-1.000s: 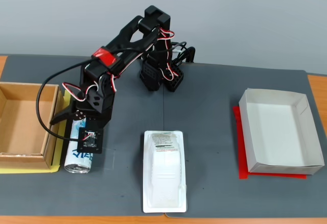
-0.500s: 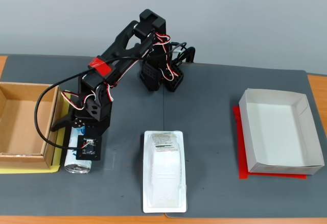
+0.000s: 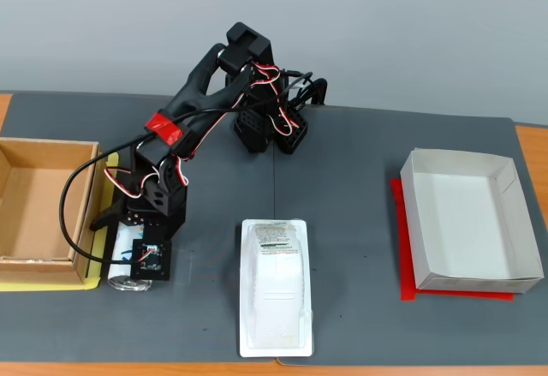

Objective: Pick the can and put it in the brown box

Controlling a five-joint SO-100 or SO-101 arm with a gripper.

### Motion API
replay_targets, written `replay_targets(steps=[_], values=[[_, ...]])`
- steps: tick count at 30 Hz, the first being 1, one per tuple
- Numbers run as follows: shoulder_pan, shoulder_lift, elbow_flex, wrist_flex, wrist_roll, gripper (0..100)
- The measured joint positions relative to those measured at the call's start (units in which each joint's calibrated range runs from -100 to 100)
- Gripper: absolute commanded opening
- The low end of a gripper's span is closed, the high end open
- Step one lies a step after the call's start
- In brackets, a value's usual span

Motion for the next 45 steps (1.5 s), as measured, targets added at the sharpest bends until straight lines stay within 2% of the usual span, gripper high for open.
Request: replay_targets(steps=[14, 22, 30, 39, 45], values=[[-0.3, 1.61, 0.0, -3.37, 0.0, 48], [-0.22, 1.61, 0.0, -3.37, 0.0, 23], [0.3, 1.44, -0.09, -3.81, 0.0, 8], [0.37, 0.25, -0.09, -3.37, 0.0, 7], [0.0, -6.59, 0.09, -2.77, 0.1, 7]])
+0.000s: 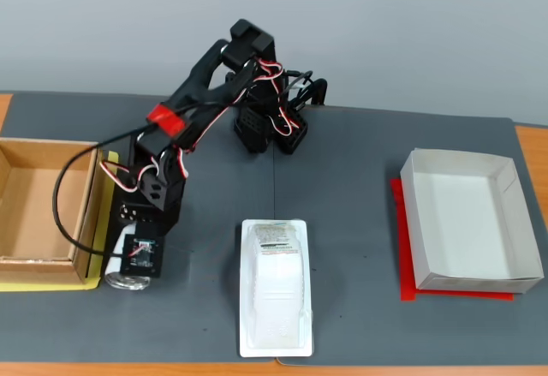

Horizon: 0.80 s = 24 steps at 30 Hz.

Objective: Pick the can and put it in the brown box

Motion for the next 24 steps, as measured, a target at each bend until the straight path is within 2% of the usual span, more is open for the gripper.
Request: replay_targets(steps=[5, 11, 19, 24], values=[[-0.59, -7.78, 0.0, 0.0, 0.44, 7], [-0.37, -16.91, 0.0, 0.0, 5.57, 7], [8.35, -19.61, -6.62, -0.17, 12.41, 7], [12.93, -15.81, -11.88, -0.17, 15.43, 7]])
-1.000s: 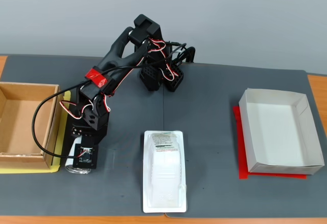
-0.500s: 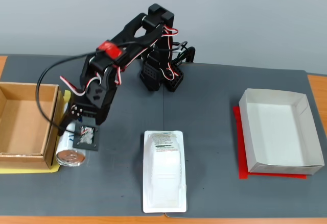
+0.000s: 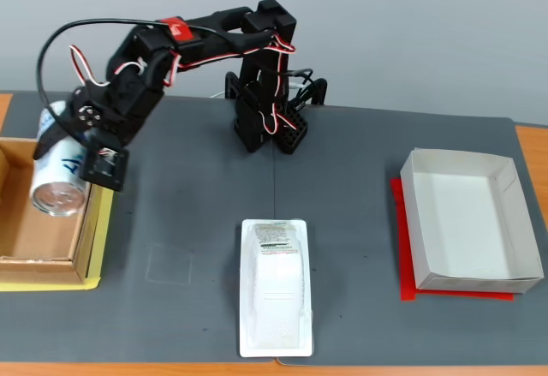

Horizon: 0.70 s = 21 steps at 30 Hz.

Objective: Pick the can and put it in the brown box

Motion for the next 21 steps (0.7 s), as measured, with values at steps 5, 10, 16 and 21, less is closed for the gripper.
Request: replay_targets(steps=[5, 10, 16, 21], values=[[1.55, 7.52, -5.71, -3.81, 0.34, 7], [2.0, 15.55, -9.25, -11.94, 0.34, 7], [2.37, 20.2, -10.52, -13.32, 0.34, 7], [3.99, 22.82, -10.61, -13.41, 0.34, 7]])
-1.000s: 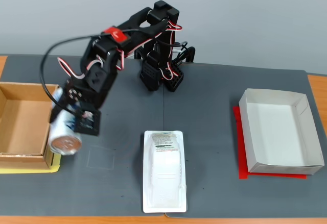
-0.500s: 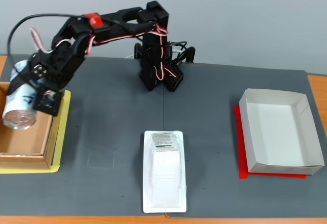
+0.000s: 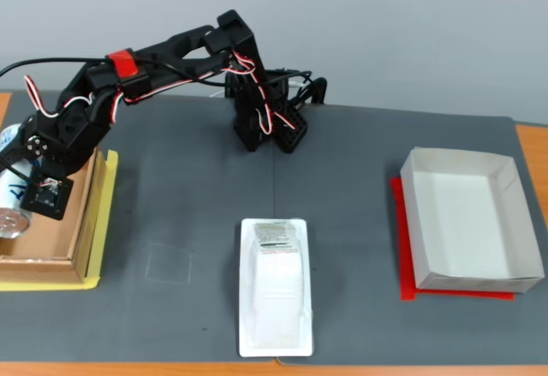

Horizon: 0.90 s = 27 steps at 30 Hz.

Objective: Pick the can and put it in the brown box

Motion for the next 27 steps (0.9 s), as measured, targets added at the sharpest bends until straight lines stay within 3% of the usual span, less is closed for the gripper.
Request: replay_targets(steps=[11, 20, 27], values=[[1.18, 2.28, -0.09, 0.0, 0.0, 9], [0.96, 2.28, -0.09, 0.0, 0.0, 41], [1.03, 2.28, -0.09, 0.0, 0.0, 40]])
